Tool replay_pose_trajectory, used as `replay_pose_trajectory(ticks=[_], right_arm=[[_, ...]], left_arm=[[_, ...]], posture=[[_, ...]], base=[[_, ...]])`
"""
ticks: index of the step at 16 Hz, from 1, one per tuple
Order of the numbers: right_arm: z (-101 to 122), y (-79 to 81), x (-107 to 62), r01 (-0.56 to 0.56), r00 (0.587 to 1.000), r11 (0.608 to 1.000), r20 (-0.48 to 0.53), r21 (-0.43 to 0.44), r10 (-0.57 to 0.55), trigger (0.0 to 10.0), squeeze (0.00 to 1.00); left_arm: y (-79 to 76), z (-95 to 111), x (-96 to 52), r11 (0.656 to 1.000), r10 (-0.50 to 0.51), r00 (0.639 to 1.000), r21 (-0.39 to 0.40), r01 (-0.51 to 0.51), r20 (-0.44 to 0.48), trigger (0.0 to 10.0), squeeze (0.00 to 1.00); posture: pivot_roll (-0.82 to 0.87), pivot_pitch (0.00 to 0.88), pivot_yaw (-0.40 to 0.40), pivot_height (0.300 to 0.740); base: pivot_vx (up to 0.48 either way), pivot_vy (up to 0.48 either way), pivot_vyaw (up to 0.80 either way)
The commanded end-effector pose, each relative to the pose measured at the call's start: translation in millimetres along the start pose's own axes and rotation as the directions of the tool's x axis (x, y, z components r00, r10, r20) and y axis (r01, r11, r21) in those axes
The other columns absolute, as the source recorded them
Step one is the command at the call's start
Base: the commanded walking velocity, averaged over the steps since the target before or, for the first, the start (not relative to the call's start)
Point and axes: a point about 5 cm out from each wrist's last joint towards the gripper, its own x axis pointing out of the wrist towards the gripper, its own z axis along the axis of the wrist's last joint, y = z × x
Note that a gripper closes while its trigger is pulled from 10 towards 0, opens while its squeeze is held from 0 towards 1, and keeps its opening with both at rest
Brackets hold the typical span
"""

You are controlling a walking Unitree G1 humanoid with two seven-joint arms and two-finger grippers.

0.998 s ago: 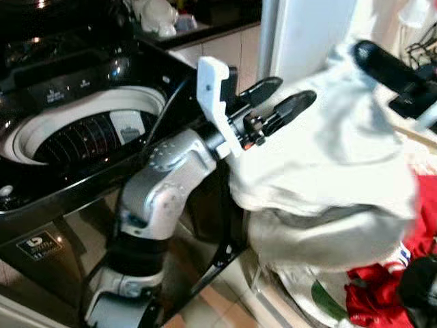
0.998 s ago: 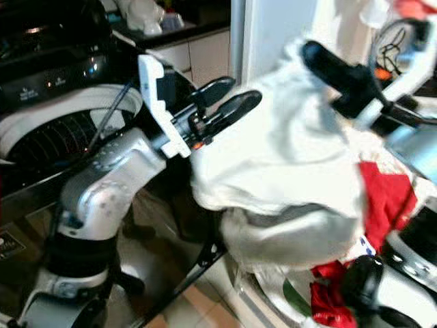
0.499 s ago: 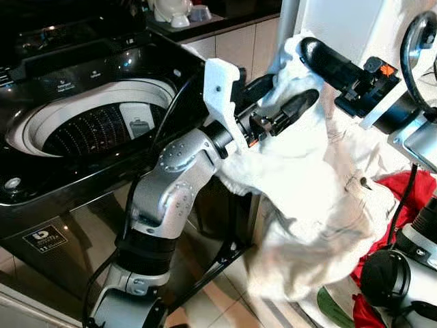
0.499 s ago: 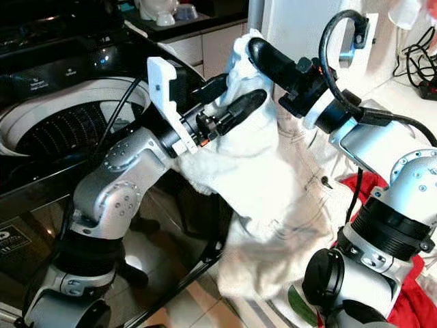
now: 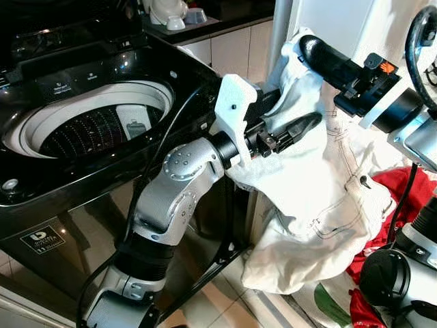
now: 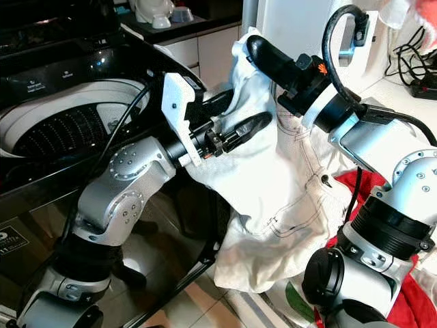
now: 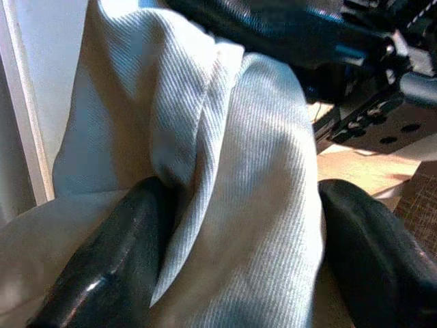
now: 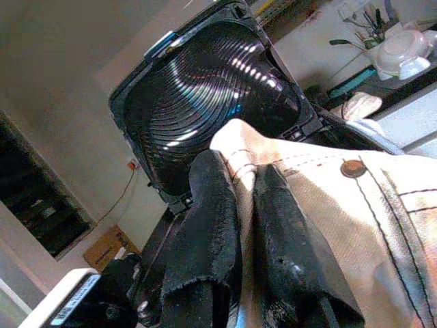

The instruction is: Clothes washing

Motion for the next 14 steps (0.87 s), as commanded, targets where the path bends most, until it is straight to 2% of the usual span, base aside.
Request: replay_pose_trajectory(ticks=[1, 14], right_arm=[[8, 14.7, 2.5, -0.07, 0.997, 0.997, 0.035, -0.032, 0.072, 0.0, 0.0], [1, 19.1, 5.7, -0.074, 0.997, 0.996, 0.005, -0.043, 0.074, 0.0, 0.0]], left_arm=[[1.5, -5, 0.5, 1.0, 0.0, 0.999, 0.008, 0.0, -0.036, 0.0, 0.0], [12.0, -4, -4.4, 0.999, 0.034, 0.999, 0.003, -0.033, -0.035, 0.0, 0.0]], posture=[[-0.09, 0.0, 0.027, 0.74], [-0.08, 0.0, 0.028, 0.74]], base=[[0.0, 0.0, 0.0], [0.0, 0.0, 0.0]])
